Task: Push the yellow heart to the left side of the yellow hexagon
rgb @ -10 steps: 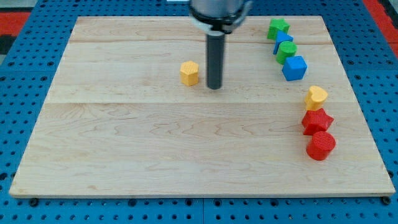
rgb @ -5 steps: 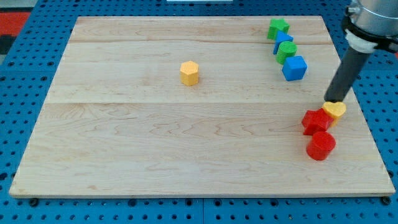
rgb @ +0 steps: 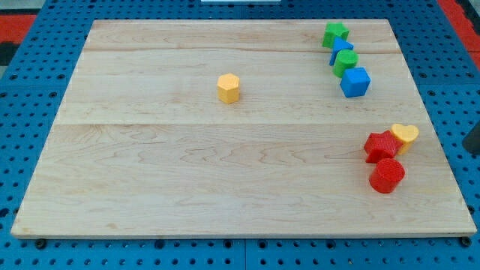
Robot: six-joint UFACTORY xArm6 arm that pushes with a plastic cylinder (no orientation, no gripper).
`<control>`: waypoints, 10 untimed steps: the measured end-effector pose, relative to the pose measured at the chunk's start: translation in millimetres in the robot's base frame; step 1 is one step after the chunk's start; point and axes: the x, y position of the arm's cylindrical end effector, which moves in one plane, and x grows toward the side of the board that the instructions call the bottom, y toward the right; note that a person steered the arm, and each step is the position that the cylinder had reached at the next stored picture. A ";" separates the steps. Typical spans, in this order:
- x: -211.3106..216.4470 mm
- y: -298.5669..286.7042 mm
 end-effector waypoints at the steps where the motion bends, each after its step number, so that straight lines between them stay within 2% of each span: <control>1: -10.6 -42.5; 3: -12.7 -114.8; 4: -29.0 -132.1; 7: -58.8 -109.4; 9: -58.6 -155.9; 10: -58.9 -160.8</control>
